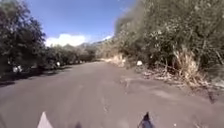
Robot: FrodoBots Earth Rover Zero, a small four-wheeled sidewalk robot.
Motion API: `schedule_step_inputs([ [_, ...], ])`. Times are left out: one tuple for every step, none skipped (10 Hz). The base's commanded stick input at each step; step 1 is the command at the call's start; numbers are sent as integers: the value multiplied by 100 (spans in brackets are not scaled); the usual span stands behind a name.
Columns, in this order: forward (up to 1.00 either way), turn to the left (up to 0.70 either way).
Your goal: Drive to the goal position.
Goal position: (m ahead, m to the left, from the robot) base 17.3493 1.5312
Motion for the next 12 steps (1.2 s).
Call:
schedule_step_inputs([
  [50, 0],
  [50, 0],
  [50, 0],
  [50, 0],
  [50, 0],
  [50, 0],
  [50, 0],
  [50, 0],
  [50, 0],
  [50, 0],
  [50, 0],
  [50, 0],
])
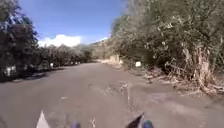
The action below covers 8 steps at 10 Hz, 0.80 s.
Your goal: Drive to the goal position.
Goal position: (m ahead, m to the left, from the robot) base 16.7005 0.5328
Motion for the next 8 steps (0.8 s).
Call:
schedule_step_inputs([
  [50, 0],
  [50, 0],
  [50, 0],
  [50, 0],
  [50, 0],
  [50, 0],
  [50, 0],
  [50, 0],
])
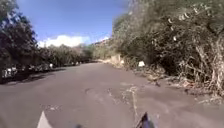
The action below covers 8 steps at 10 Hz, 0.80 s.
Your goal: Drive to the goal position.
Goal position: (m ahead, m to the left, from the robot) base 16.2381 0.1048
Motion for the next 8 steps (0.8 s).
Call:
schedule_step_inputs([
  [50, 0],
  [50, 0],
  [50, 0],
  [50, 0],
  [50, 0],
  [50, 0],
  [50, 0],
  [50, 0],
])
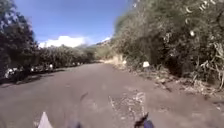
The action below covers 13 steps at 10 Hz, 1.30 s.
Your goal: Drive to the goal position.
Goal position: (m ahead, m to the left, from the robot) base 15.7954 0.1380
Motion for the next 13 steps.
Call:
schedule_step_inputs([
  [50, 0],
  [50, 0],
  [50, 0],
  [50, 0],
  [50, 0],
  [50, 0],
  [50, 0],
  [50, 0],
  [50, 0],
  [50, 0],
  [50, 0],
  [50, 0],
  [50, 0],
])
